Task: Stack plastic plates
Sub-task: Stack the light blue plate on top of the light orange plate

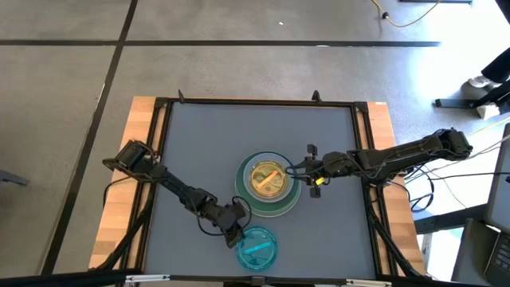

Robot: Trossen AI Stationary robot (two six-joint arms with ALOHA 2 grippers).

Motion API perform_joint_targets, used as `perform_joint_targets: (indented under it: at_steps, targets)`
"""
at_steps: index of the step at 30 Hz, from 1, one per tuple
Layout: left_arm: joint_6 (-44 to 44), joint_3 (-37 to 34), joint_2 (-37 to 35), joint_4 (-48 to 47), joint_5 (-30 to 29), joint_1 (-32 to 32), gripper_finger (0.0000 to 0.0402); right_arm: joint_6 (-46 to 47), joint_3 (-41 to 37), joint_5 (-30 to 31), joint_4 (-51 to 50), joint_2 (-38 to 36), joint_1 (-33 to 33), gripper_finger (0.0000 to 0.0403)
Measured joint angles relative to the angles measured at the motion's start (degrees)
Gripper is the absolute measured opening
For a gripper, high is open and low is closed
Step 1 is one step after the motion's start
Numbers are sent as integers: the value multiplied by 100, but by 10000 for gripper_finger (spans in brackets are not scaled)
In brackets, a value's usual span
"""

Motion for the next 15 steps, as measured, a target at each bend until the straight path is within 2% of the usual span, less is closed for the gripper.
perform_joint_targets:
  at_steps: [5,13,15]
  targets:
    - [216,6,99,186,33,33,97,0,0,0,-5,0,0,145]
    - [519,6,110,186,-41,31,15,-5,0,111,-5,0,0,145]
    - [555,6,114,204,-129,28,5,-4,0,114,-6,0,0,145]
